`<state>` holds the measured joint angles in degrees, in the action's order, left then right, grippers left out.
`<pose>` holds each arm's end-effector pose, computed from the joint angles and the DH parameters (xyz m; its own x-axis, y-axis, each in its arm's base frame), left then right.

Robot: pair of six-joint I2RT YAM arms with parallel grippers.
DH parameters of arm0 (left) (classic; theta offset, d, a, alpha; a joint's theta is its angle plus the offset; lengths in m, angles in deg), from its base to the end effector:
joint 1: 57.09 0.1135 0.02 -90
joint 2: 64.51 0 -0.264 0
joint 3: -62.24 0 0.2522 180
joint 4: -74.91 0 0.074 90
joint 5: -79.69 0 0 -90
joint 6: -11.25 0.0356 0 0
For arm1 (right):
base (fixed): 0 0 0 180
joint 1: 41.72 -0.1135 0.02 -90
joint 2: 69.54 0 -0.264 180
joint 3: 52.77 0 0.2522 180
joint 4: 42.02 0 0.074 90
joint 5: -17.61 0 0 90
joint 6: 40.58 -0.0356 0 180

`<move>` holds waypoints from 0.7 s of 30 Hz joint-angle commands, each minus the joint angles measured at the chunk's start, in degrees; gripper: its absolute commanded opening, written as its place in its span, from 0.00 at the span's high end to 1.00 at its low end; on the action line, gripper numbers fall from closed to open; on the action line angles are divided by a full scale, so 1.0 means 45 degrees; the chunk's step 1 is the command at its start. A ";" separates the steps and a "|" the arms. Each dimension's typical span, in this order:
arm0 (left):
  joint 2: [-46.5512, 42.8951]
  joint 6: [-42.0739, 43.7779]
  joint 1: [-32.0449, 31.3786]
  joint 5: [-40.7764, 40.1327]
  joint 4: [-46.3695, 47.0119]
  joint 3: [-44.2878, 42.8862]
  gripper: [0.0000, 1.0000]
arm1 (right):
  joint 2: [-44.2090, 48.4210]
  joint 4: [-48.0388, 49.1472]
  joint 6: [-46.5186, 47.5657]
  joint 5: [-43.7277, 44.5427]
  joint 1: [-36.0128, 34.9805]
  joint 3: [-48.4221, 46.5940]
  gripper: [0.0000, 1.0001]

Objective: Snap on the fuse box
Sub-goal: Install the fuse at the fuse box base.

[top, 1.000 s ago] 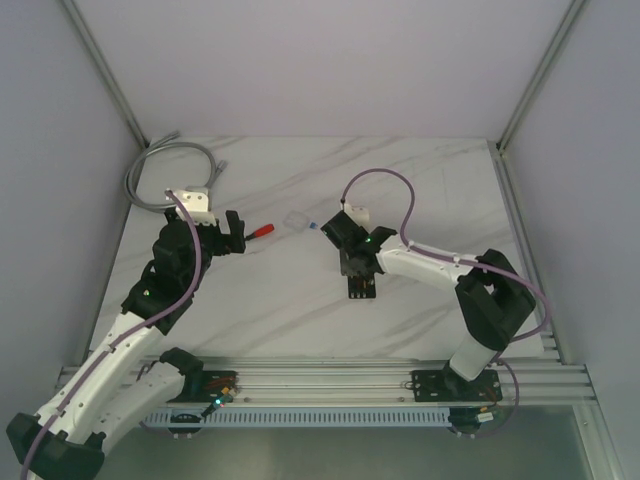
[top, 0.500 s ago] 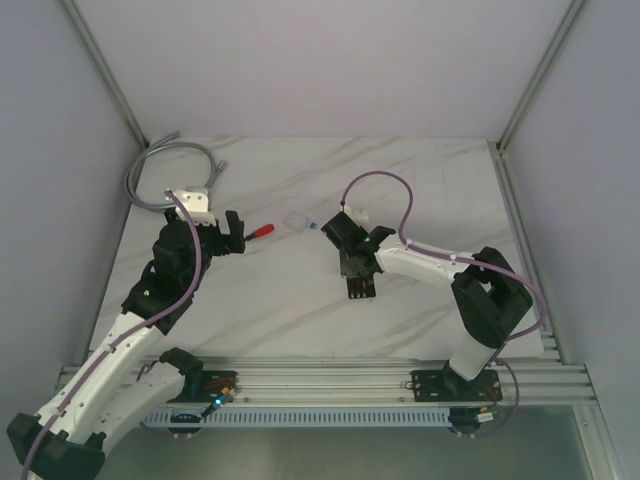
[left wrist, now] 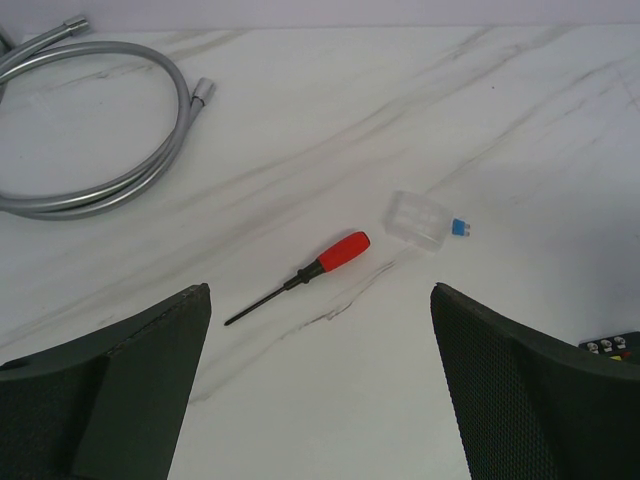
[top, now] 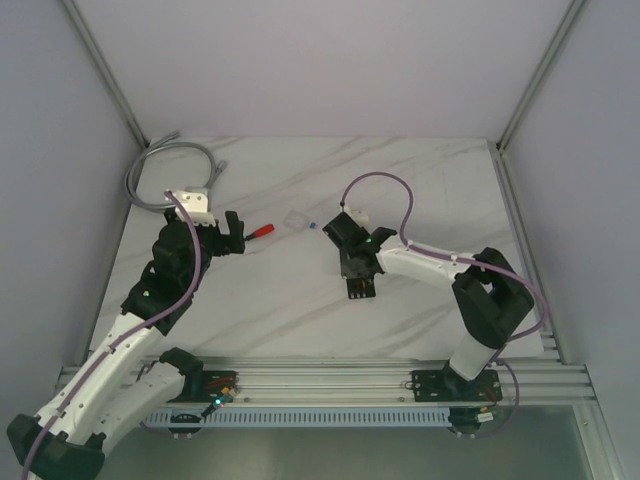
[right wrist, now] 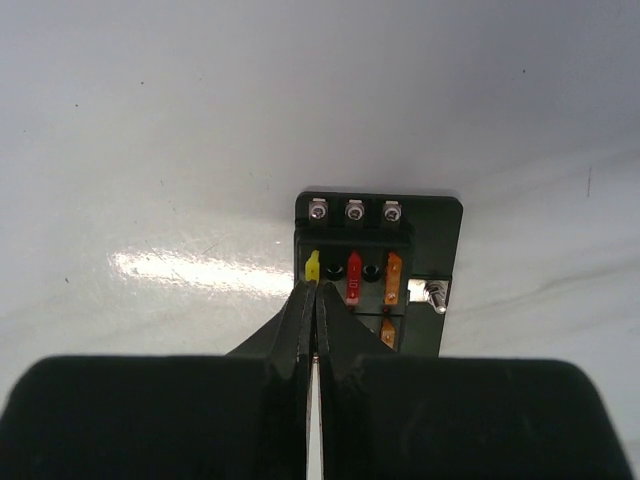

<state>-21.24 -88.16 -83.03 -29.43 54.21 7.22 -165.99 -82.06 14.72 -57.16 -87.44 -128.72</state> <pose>0.1679 -0.0687 0.3291 -0.1580 -0.0949 -0.9829 0.0978 0.9890 -0.1112 0.2435 0.2363 0.1932 -0.8417 -0.0763 -0.5346 -0.1477 0.9847 0.0919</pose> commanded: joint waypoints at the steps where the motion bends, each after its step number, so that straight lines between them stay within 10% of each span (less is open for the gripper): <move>1: -0.0193 -0.0110 0.0054 0.0097 0.0223 0.0076 0.00 | -0.0992 -0.0896 0.0343 -0.0435 0.0041 0.0140 1.00; 21: -0.0235 -0.0113 0.0079 0.0190 0.0221 0.0072 0.00 | -0.3242 -0.1560 0.1034 -0.1098 0.0974 0.0234 1.00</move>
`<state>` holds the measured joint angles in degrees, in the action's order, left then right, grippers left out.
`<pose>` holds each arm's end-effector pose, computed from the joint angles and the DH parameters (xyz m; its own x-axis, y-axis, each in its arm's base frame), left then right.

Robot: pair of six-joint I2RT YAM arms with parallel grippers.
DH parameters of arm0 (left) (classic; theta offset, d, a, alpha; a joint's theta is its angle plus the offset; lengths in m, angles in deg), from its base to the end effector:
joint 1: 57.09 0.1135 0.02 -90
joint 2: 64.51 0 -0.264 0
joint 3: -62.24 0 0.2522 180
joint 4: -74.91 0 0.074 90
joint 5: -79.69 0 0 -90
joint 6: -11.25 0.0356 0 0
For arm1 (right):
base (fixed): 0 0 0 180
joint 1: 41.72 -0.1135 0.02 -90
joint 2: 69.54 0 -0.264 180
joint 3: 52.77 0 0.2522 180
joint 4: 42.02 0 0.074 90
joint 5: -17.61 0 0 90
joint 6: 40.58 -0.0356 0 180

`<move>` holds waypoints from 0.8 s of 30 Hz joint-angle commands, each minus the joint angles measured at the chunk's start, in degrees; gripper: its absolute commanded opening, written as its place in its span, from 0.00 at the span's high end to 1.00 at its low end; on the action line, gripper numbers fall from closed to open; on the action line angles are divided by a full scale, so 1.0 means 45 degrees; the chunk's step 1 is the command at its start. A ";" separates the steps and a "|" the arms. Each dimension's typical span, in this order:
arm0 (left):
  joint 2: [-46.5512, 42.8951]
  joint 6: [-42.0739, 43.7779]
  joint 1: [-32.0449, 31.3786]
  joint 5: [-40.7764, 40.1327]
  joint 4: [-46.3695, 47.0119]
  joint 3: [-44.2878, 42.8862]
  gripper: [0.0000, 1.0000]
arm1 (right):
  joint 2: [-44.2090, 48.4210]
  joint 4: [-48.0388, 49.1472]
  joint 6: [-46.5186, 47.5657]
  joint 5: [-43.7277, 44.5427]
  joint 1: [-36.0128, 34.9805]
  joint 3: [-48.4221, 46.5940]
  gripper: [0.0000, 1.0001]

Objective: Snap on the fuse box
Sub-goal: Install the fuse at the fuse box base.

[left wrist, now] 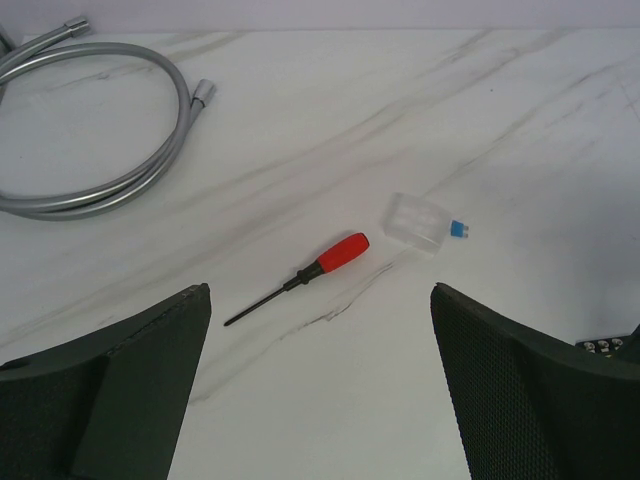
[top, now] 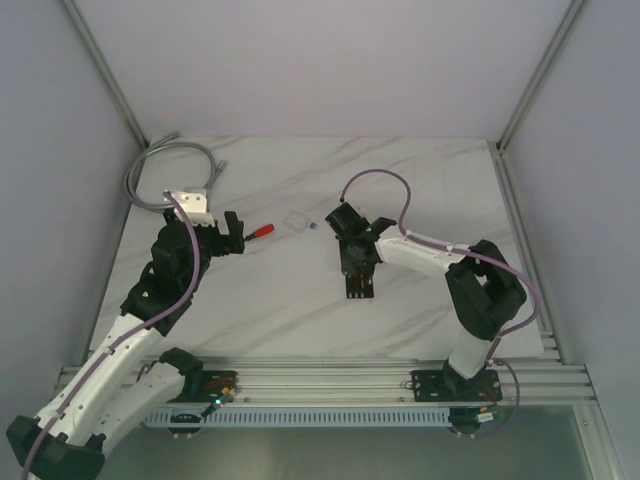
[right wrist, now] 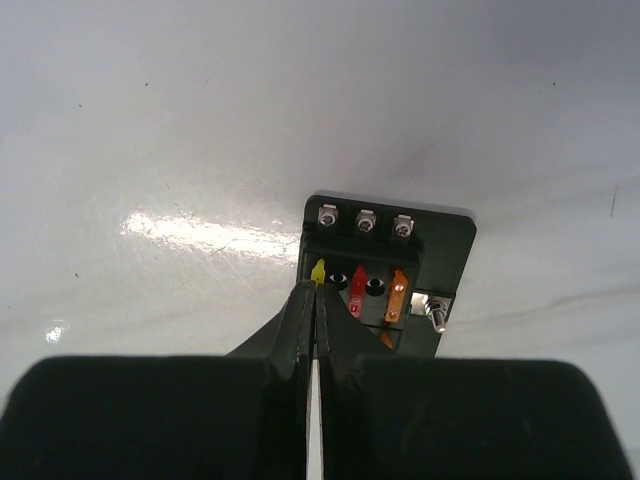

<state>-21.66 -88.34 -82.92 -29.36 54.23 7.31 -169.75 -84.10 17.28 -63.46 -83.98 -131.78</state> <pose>0.1666 -0.0678 0.3297 -0.1529 -0.1009 -0.9831 0.0972 0.9884 -0.1166 0.2635 0.2320 0.1846 -0.8857 -0.0947 -0.4545 -0.1671 0.9784 0.1218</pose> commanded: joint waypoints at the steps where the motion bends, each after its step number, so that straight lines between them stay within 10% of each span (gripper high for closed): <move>1: -0.0147 -0.0077 0.0058 0.0173 0.0227 0.0057 0.00 | -0.2648 -0.1190 0.0527 0.0272 0.0211 0.0808 1.00; 17: -0.0023 -0.0115 0.0130 0.0371 0.0207 0.0016 0.00 | -0.0946 -0.1601 0.1038 0.0740 -0.0693 -0.1213 1.00; 24: -0.0095 -0.0136 0.0138 0.0348 0.0223 0.0028 0.00 | 0.0503 -0.1585 0.1632 0.0780 -0.0763 -0.2125 0.76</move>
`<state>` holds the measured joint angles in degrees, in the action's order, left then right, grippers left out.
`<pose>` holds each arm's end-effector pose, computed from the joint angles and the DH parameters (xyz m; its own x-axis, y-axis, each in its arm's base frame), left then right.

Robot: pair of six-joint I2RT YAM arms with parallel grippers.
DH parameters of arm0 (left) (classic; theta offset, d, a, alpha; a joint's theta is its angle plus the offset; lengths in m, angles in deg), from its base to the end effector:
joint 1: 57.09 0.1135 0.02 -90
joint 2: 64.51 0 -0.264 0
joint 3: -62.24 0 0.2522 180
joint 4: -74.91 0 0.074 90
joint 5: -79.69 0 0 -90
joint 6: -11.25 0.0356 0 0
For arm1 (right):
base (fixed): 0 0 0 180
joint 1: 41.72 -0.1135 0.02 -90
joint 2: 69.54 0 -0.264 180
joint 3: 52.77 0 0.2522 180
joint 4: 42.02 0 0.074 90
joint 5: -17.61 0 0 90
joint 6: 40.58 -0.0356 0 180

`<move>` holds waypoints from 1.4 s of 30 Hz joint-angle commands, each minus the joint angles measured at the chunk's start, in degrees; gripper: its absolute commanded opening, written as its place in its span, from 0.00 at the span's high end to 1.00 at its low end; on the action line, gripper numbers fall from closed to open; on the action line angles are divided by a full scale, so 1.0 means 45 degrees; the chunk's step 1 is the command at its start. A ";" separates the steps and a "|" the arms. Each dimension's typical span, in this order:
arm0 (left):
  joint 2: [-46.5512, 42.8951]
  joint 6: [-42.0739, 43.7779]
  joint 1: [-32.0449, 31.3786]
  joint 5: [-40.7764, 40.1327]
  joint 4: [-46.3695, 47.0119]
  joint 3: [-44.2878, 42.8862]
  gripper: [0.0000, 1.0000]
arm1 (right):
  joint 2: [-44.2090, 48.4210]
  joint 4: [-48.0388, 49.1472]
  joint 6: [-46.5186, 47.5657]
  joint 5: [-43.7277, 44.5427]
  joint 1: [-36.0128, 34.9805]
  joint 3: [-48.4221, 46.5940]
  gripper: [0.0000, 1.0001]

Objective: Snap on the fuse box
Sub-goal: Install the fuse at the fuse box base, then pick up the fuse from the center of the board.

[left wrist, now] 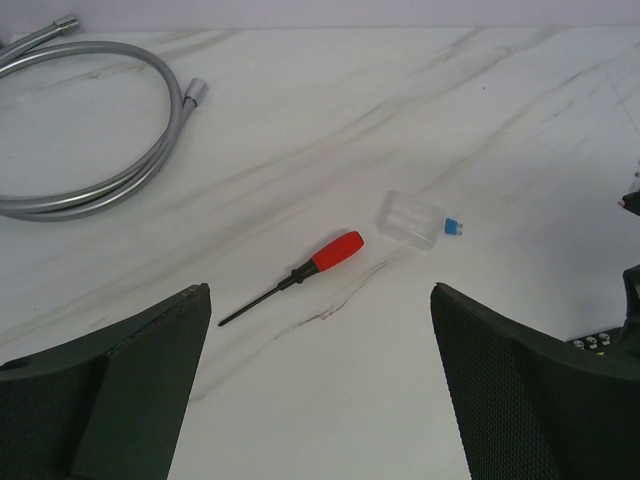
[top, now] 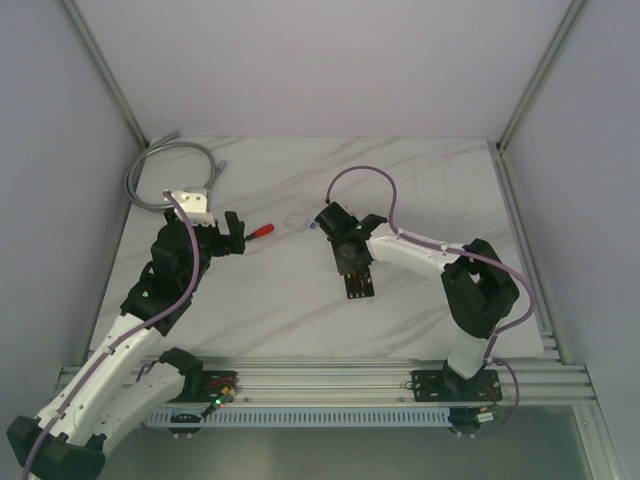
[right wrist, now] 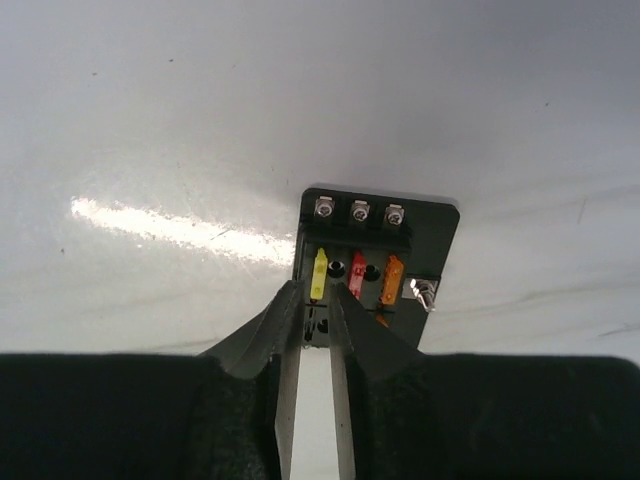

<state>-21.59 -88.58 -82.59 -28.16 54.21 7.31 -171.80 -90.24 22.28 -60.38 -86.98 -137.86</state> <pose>0.1672 -0.0676 0.3295 -0.1576 -0.1049 -0.9819 0.1110 0.9862 -0.1231 0.2603 0.2522 0.1981 -0.8586 -0.2325 -0.4569 -0.2721 0.9620 0.0216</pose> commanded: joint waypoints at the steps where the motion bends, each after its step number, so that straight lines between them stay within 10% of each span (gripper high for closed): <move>1: -0.0104 -0.0082 0.0073 0.0084 0.0218 0.0042 0.00 | 0.1107 -0.0171 0.0715 0.0037 -0.0099 -0.0883 0.72; 13: -0.0094 -0.0100 0.0098 0.0003 0.0199 0.0056 0.00 | 0.0270 0.3248 0.4792 -0.0395 0.0062 -0.1087 0.46; 42: 0.0131 -0.0097 0.0312 0.0167 0.0233 0.0014 0.00 | -0.5686 0.6115 0.8437 -0.4426 0.1858 -0.4666 0.40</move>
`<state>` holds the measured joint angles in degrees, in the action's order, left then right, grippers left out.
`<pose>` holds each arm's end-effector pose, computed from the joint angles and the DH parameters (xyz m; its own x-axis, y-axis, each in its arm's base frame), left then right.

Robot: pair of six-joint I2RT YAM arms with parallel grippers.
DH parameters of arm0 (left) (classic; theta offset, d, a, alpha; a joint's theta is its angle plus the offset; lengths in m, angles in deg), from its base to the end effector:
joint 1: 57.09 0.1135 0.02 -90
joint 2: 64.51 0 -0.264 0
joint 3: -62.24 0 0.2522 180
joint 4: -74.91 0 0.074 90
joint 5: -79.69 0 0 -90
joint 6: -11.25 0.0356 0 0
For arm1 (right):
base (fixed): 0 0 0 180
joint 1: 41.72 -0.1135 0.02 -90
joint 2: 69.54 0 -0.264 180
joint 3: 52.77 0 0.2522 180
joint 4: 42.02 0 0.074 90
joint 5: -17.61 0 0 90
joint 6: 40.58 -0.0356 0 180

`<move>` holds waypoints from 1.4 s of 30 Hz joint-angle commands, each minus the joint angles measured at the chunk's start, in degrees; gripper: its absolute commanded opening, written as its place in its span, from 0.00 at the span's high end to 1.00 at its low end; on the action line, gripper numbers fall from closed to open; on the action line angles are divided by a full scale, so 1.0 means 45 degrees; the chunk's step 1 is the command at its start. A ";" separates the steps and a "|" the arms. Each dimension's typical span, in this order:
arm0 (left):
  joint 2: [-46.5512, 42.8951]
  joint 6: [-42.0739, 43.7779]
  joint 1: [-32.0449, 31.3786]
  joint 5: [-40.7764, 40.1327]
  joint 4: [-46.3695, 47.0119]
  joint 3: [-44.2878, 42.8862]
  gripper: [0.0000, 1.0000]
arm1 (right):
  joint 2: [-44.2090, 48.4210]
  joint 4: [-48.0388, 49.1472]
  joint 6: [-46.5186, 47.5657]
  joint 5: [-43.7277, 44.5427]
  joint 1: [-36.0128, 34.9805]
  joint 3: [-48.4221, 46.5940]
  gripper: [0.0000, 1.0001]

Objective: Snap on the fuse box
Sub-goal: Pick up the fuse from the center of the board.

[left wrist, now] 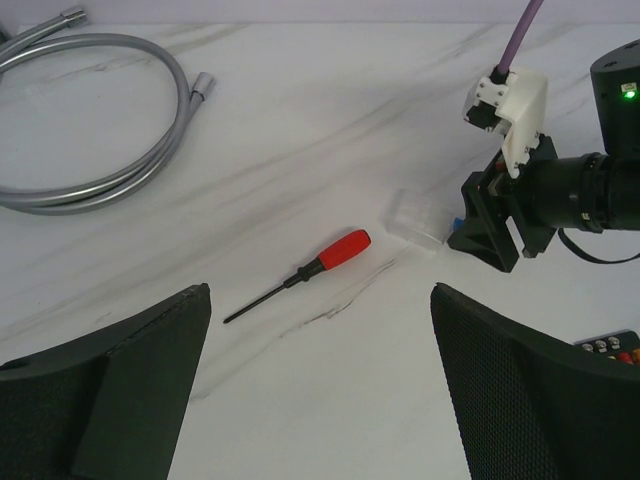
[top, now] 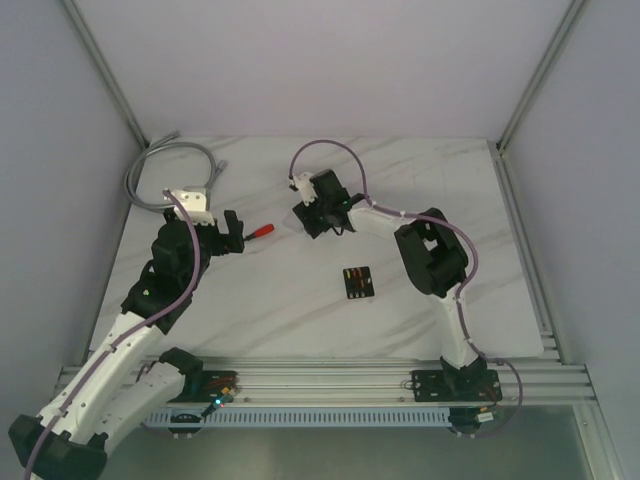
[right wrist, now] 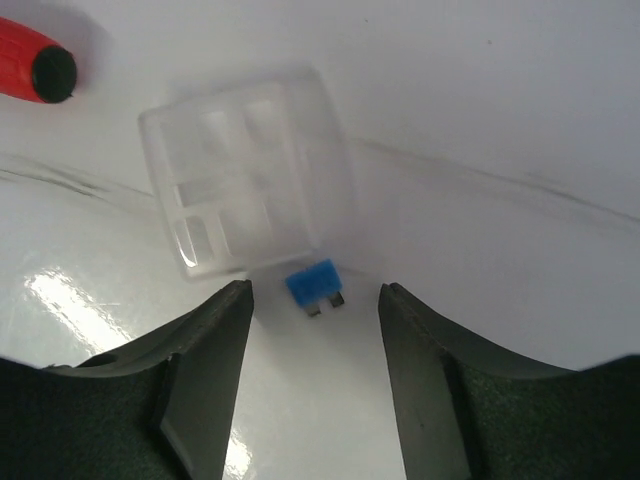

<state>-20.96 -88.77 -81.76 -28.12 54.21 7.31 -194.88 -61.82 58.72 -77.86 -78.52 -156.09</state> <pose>0.1703 -0.0662 0.3277 -0.1663 -0.1059 -0.9804 0.0956 0.9878 -0.1229 0.3888 0.2951 0.1613 -0.4213 -0.5161 -0.7457 -0.7309 0.6801 -0.0577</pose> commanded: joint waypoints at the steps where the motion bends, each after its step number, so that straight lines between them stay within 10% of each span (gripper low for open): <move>1: -0.0010 -0.0058 0.0144 0.0176 0.0233 0.0021 0.00 | -0.0649 -0.0261 0.0341 -0.0563 0.0006 -0.0685 0.42; 25: 0.0099 -0.0248 0.0559 0.0802 0.0277 -0.0014 0.00 | 0.1981 -0.3116 -0.2520 0.1031 -0.0864 0.2303 0.79; 36: 0.0060 -0.0299 0.0578 0.0890 0.0265 -0.0019 0.00 | 0.2712 -0.3928 -0.4346 0.1723 -0.1218 0.1934 0.68; 42: -0.0056 -0.0291 0.0591 0.0897 0.0273 -0.0012 0.00 | 0.2349 -0.2277 -0.2054 0.1025 -0.1237 0.1466 0.52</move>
<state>-20.41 -89.65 -79.57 -24.86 54.23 7.31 -183.91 -76.49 42.52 -71.96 -84.01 -146.67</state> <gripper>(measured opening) 0.998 0.433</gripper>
